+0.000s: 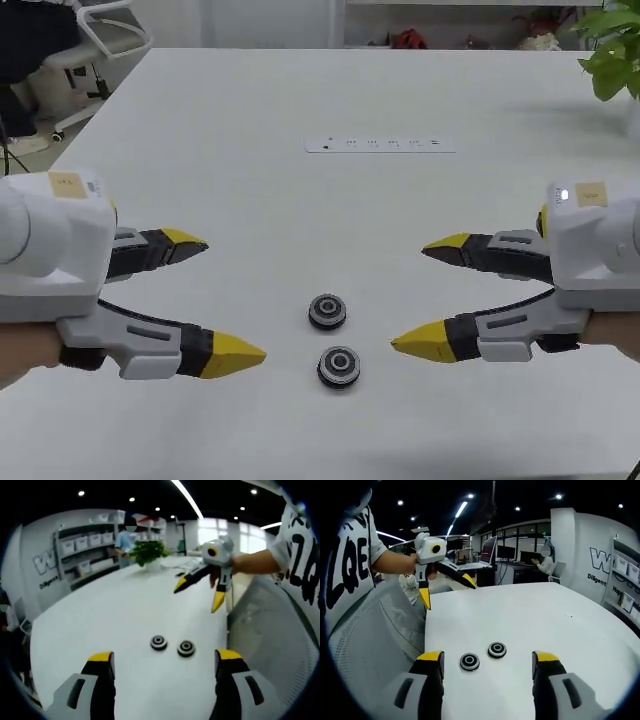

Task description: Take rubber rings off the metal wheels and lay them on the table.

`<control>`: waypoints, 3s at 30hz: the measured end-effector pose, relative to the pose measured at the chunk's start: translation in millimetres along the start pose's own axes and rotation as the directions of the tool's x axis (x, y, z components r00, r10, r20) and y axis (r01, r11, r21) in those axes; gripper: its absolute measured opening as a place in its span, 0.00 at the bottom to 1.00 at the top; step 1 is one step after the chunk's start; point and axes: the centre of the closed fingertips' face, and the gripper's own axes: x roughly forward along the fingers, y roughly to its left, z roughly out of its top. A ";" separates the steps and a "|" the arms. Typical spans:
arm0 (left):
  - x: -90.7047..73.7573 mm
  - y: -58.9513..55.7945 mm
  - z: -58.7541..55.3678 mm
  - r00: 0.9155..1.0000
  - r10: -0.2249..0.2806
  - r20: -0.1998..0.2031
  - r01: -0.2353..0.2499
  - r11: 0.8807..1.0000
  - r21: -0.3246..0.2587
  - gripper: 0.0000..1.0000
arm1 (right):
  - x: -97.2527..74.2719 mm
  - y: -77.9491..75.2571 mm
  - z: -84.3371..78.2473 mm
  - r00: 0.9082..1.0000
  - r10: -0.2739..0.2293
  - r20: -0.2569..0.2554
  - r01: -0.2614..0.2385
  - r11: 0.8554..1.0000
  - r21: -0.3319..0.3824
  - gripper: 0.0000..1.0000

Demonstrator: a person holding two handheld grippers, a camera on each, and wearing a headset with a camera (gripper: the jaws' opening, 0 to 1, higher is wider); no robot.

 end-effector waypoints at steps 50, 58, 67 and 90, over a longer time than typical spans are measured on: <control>49.9 -11.5 -24.1 0.991 -0.124 -0.056 0.125 0.992 0.023 0.74 | 46.2 15.6 -54.9 0.984 0.144 -0.108 -0.148 0.988 -0.036 0.52; 54.5 -15.9 -30.2 0.987 -0.146 -0.073 0.148 0.989 0.023 0.71 | 50.4 16.8 -57.3 0.982 0.156 -0.105 -0.159 0.987 -0.025 0.48; 62.9 -24.8 -33.6 0.978 -0.189 -0.087 0.192 0.981 0.026 0.65 | 52.8 21.1 -61.2 0.978 0.174 -0.111 -0.177 0.984 -0.017 0.43; 80.4 -38.1 -36.5 0.965 -0.243 -0.100 0.247 0.969 0.025 0.55 | 59.1 30.8 -69.4 0.964 0.227 -0.138 -0.228 0.974 0.013 0.35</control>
